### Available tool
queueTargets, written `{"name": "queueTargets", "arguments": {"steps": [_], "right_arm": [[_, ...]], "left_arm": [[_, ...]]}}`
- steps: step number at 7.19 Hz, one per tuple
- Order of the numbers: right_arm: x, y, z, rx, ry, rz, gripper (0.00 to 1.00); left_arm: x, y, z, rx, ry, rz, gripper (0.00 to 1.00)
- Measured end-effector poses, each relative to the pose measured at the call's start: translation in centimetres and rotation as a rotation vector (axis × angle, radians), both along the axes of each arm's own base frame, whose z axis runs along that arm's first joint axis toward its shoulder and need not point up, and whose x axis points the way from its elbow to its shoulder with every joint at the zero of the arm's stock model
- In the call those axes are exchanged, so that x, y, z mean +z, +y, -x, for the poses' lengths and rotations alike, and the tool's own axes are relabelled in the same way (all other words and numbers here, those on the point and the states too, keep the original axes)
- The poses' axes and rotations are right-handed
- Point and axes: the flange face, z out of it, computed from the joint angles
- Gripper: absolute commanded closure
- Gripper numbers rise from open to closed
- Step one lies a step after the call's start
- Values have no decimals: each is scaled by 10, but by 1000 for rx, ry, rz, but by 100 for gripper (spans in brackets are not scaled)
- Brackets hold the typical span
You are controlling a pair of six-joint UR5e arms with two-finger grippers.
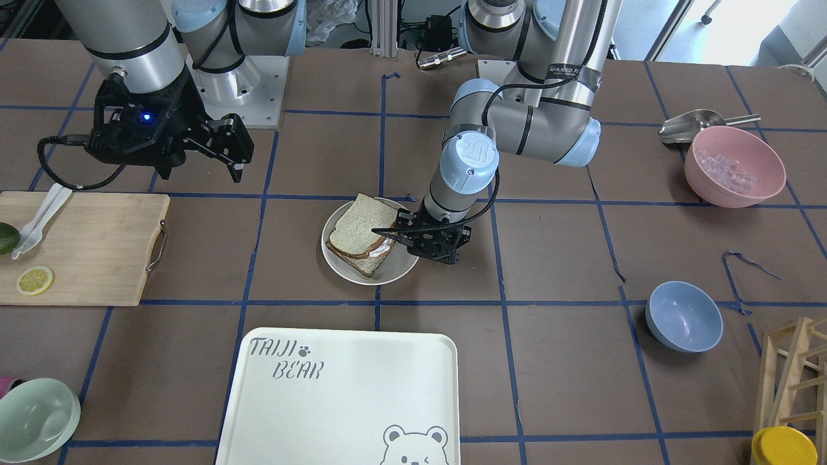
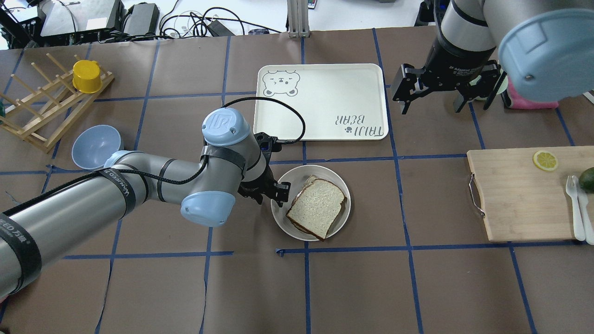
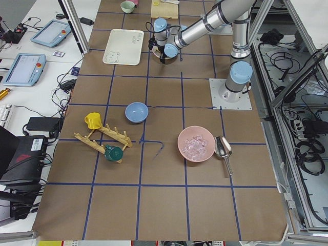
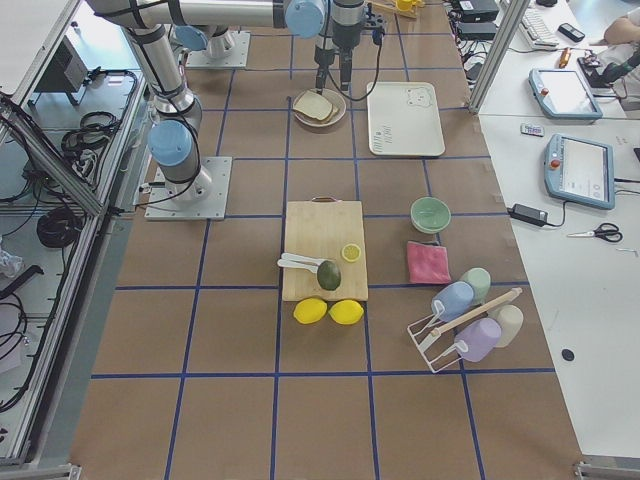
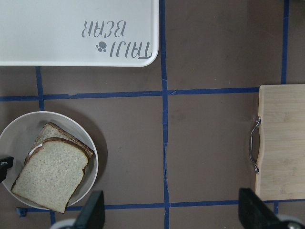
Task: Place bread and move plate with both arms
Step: 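Grasp the rim of the white plate with the left gripper, then slide the plate with the left gripper onto the white tray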
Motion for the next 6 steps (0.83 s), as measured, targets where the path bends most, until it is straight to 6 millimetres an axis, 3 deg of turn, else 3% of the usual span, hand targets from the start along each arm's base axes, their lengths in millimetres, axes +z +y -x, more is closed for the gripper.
{"name": "queueTargets", "arguments": {"steps": [3, 6], "right_arm": [[-2, -1, 1, 3, 5, -2, 0], [-3, -2, 1, 2, 6, -4, 0]], "left_arm": [[5, -2, 1, 6, 3, 11, 100], [34, -22, -8, 158, 22, 53, 100]]}}
